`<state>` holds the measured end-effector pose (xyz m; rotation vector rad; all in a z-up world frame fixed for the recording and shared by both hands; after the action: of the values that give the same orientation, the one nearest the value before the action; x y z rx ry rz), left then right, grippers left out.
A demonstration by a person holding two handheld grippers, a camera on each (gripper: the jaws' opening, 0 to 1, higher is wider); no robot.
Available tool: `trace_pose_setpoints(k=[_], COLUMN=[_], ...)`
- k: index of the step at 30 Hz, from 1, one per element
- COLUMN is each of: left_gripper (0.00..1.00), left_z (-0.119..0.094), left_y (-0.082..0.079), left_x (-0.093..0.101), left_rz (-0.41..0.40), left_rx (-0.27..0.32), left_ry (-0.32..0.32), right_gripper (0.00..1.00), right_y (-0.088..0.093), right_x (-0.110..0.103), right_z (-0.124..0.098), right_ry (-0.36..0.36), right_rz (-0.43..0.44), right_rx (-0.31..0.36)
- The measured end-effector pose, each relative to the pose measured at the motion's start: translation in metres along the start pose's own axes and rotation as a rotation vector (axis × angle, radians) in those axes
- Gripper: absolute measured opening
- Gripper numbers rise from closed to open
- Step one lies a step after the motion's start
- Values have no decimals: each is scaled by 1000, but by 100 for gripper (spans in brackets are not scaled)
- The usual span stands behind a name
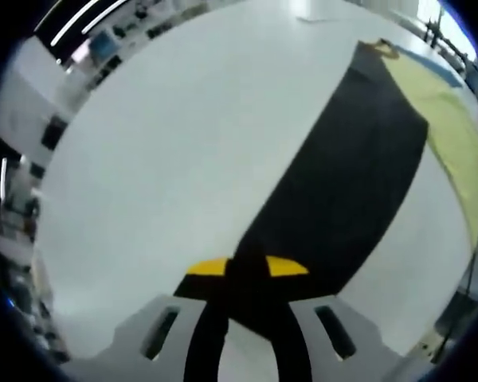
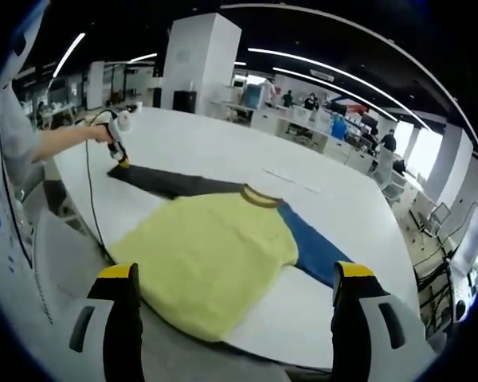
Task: Fold the garment on the visible template until the final outline fits inside the template.
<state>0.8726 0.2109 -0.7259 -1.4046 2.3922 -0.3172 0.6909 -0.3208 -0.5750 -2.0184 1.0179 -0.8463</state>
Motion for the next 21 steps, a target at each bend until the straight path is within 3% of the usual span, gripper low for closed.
trace_pose_setpoints(k=[13,17,21], left_gripper=[30,38,47], left_z=[-33,-47,-54], left_y=[-9,-19,-19], left_x=[11,29,49], left_rz=[25,41,68], left_rx=[92,160,188], left_ry=[-1,28,62], right_gripper=[100,100,100], right_y=[9,12,16], right_x=[10,22,30], right_z=[-3,-6,-10], right_ry=[7,34,54], right_rz=[-13,-9,-5], right_rx=[17,26,26])
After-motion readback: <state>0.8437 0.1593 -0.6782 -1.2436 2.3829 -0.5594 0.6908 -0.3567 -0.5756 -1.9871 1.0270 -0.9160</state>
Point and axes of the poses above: the point that each gripper's makers call its tool centre point, and the gripper's own axes: z roughly forward along the fingers, x roughly to its right, y roughly out of its underside, the point moved 5 cm from there along -z, roughly backward along the fingers, and after that the axes turned 2 degrees about y, right-handed, at the moved point
